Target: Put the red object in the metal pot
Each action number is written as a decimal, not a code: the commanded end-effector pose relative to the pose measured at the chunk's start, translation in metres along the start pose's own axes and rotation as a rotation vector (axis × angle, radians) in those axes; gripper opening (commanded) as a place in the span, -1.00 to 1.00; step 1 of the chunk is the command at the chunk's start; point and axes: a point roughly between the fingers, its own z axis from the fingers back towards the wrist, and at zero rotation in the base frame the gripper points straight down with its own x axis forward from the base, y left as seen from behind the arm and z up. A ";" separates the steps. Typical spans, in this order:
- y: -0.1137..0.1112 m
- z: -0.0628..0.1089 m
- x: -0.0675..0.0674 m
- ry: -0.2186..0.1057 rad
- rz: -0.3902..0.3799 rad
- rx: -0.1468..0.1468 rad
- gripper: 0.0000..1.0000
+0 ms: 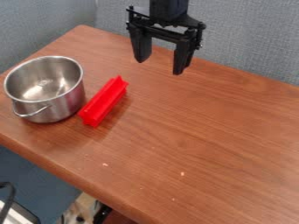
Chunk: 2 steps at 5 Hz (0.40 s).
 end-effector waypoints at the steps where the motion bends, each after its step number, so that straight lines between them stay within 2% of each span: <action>1: 0.000 -0.006 -0.001 0.018 0.000 0.000 1.00; 2: 0.022 -0.015 -0.001 0.024 0.028 0.033 1.00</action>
